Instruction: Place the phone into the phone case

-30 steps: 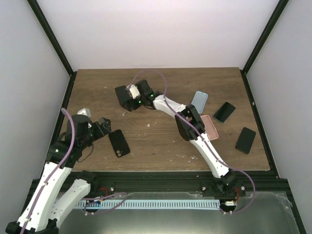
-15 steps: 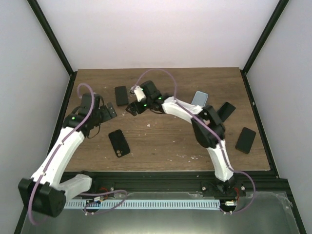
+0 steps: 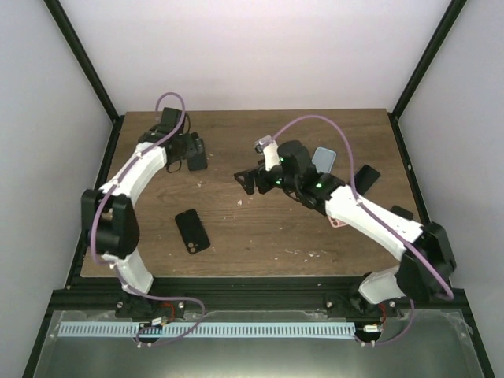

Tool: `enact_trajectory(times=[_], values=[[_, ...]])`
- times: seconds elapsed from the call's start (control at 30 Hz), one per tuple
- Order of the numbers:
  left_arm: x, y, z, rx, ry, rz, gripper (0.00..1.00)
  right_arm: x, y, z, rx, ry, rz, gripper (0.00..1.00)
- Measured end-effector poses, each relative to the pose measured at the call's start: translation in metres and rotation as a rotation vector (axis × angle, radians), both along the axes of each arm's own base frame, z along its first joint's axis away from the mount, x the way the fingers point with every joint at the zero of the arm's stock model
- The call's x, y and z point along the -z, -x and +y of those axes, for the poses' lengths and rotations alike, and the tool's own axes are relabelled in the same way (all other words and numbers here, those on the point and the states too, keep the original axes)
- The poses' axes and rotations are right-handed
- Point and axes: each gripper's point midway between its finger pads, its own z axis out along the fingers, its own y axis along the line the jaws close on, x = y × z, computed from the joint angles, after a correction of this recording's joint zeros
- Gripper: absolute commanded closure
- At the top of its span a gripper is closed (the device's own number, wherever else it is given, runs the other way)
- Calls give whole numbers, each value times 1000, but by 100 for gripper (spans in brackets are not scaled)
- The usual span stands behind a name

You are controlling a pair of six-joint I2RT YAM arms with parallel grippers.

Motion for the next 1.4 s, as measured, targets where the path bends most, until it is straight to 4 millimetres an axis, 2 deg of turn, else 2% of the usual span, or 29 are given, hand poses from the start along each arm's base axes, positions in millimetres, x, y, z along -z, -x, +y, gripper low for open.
enact_trajectory(times=[0.13,0.23,0.37,0.5,0.93,1.13,1.23,1.4], values=[[26,-34,-7,20,-25,40,0,-33,9,-15,32,-49,-63,0],[48,-50,-8,28,-56,76,0,-51,12,-22,51,-73,-102,0],[79,-72,-10,48,-99,128,0,-55,12,-25,61,-77,-112,0],[99,-82,-11,66,-125,171,0,-53,12,-24,61,-74,-108,0],[116,-112,-14,78,-144,160,4,-43,8,-22,61,-57,-92,0],[137,-111,-7,66,-147,201,3,-43,7,-23,72,-52,-95,0],[139,-111,-3,58,-146,204,3,-43,6,-24,77,-50,-97,0],[140,-112,2,50,-140,204,9,-43,5,-25,84,-48,-99,0]])
